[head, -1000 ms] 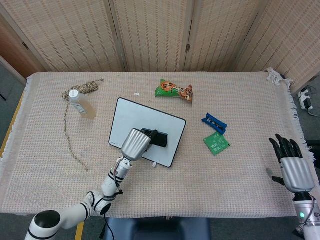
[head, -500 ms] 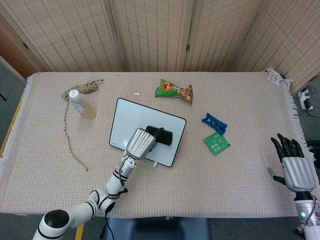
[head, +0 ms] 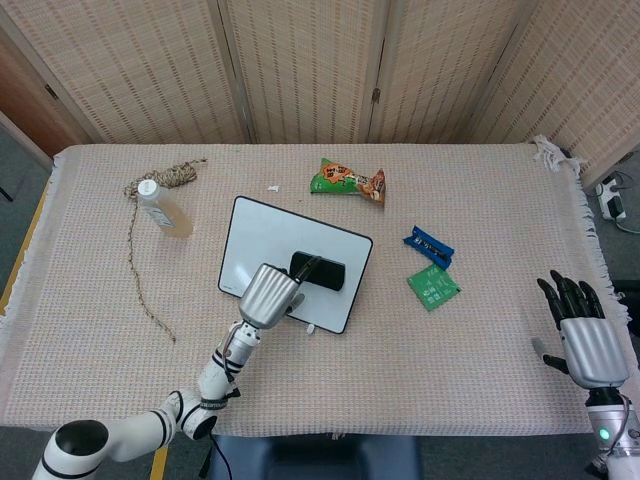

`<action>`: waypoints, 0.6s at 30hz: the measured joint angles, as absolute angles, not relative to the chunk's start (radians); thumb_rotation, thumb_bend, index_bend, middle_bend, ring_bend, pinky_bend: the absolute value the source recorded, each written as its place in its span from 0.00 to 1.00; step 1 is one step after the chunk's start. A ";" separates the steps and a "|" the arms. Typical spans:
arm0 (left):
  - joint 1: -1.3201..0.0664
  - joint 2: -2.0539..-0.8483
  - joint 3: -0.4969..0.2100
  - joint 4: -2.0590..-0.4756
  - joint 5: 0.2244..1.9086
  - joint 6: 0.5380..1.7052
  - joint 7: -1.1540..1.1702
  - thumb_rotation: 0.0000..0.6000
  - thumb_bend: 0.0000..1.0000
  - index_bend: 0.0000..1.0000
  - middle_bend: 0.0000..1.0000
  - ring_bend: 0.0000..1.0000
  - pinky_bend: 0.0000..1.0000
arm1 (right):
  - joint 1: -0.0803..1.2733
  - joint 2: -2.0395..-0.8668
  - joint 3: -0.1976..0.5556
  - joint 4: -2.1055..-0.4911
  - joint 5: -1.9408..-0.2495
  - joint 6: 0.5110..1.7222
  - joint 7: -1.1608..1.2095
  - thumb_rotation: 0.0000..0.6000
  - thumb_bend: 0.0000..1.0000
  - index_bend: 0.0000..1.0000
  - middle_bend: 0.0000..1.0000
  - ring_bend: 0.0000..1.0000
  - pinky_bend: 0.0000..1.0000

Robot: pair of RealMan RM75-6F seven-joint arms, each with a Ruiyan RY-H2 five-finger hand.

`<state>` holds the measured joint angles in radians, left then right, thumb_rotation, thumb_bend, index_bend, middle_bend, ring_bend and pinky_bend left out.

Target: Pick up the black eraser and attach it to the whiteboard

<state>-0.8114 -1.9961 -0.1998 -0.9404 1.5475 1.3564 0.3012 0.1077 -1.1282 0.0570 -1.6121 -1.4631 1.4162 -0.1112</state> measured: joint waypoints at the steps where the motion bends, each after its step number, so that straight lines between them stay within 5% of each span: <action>1: -0.795 -1.972 -0.192 -0.976 1.545 1.363 0.313 1.00 0.22 0.18 0.98 0.78 0.98 | 0.107 -1.129 0.054 -1.612 -1.470 1.417 -0.114 1.00 0.32 0.00 0.00 0.00 0.00; 3: -0.751 -1.908 -0.172 -1.069 1.537 1.375 0.344 1.00 0.22 0.15 0.80 0.59 0.81 | 0.108 -1.131 0.048 -1.613 -1.480 1.417 -0.119 1.00 0.32 0.00 0.00 0.00 0.00; 6: -0.684 -1.792 -0.134 -1.227 1.507 1.379 0.396 1.00 0.22 0.10 0.38 0.27 0.38 | 0.110 -1.137 0.038 -1.613 -1.497 1.414 -0.131 1.00 0.32 0.00 0.00 0.00 0.00; 9: -0.610 -1.640 -0.086 -1.413 1.458 1.376 0.446 1.00 0.22 0.08 0.13 0.04 0.05 | 0.112 -1.143 0.027 -1.614 -1.516 1.411 -0.144 1.00 0.32 0.00 0.00 0.00 0.00; 14: -0.422 -1.388 0.019 -1.645 1.400 1.433 0.461 1.00 0.22 0.06 0.04 0.00 0.00 | 0.112 -1.156 0.010 -1.618 -1.537 1.407 -0.171 1.00 0.32 0.00 0.00 0.00 0.00; 18: -0.281 -1.337 0.072 -1.644 1.403 1.552 0.411 1.00 0.22 0.04 0.02 0.00 0.00 | 0.109 -1.163 -0.003 -1.627 -1.548 1.404 -0.186 1.00 0.32 0.00 0.00 0.00 0.00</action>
